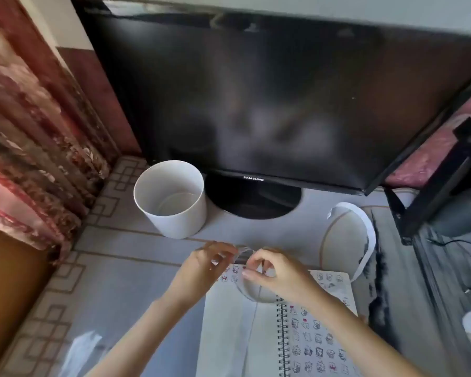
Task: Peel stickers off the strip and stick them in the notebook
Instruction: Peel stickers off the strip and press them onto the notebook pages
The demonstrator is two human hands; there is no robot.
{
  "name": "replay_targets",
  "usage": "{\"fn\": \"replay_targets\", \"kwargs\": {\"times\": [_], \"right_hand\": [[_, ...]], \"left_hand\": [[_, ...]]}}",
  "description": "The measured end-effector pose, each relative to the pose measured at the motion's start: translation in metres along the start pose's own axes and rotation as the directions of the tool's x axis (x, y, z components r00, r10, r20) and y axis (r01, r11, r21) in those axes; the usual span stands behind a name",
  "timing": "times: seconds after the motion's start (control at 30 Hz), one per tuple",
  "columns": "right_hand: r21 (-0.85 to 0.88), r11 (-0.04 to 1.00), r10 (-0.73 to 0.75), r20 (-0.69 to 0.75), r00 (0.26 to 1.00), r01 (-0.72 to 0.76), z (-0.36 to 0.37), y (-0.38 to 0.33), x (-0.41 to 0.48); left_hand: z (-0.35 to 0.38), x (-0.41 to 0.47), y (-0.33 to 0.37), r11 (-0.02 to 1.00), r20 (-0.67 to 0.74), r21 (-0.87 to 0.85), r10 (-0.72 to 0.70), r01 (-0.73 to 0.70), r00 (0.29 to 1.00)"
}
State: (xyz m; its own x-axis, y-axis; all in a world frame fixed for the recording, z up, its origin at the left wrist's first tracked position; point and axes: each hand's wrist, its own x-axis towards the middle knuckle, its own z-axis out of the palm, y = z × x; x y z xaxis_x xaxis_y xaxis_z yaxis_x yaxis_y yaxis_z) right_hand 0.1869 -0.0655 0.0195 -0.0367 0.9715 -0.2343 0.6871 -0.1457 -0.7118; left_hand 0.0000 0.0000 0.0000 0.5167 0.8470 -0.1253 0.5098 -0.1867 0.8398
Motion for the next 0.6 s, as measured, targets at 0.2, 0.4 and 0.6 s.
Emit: {"fn": "replay_targets", "kwargs": {"times": [0.2, 0.4, 0.6], "right_hand": [[-0.281, 0.911, -0.294, 0.067, 0.953, 0.301, 0.035, 0.022, 0.005], [-0.223, 0.911, -0.376, -0.100, 0.921, 0.347, 0.032, 0.039, 0.021], [-0.304, 0.920, -0.347, -0.346, 0.872, 0.246, 0.019, 0.041, 0.024]], "left_hand": [[0.015, 0.004, -0.028, 0.986, 0.017, 0.060, 0.152, -0.153, 0.988], [0.017, -0.002, -0.038, 0.949, -0.042, 0.126, 0.296, -0.289, 0.954], [0.023, -0.040, -0.040, 0.841, -0.092, 0.293, 0.498, -0.455, 0.862]]}}
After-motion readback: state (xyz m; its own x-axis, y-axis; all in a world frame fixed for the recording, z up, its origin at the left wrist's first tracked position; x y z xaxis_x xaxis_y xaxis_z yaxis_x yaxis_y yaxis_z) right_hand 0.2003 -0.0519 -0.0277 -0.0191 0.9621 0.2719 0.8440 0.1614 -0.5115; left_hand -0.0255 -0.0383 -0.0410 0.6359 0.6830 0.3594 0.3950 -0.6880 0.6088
